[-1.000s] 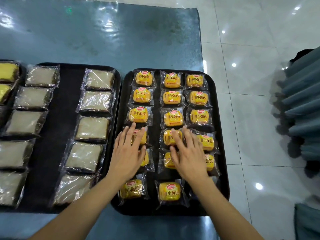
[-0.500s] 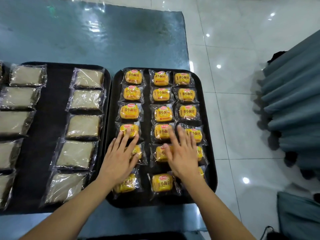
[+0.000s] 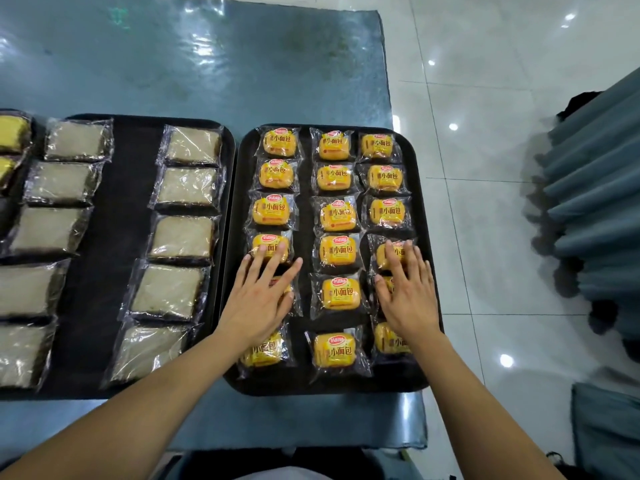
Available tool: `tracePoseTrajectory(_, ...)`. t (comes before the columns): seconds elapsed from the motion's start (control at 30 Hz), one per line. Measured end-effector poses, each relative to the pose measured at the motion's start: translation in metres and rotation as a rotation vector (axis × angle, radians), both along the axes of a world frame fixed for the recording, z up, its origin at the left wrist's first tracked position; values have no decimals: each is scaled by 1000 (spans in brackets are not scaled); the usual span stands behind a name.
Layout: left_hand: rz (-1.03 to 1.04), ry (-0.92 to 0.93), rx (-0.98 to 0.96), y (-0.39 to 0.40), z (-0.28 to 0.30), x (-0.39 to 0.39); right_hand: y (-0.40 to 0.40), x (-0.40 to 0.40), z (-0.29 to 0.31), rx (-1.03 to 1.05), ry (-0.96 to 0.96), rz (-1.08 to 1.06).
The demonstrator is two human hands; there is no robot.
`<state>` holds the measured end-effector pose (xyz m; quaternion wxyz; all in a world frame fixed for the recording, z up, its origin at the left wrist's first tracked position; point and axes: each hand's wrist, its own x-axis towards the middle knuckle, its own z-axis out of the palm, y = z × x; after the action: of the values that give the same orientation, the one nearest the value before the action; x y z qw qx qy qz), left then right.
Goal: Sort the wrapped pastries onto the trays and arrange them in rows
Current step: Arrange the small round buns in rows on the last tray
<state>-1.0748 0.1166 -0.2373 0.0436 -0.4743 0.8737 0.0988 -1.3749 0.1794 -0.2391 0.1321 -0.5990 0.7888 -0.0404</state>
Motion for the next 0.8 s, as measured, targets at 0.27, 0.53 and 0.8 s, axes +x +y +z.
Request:
tracePoseTrajectory(0.27, 20, 43, -27, 33, 20, 0, 27, 72, 27, -53, -26, 282)
tracePoseTrajectory(0.53, 48, 22, 41, 77, 8, 18, 47, 100, 5, 9, -39, 196)
tracePoseTrajectory(0.8, -131, 62, 64, 72, 29, -40, 50, 37, 25, -80, 19, 65)
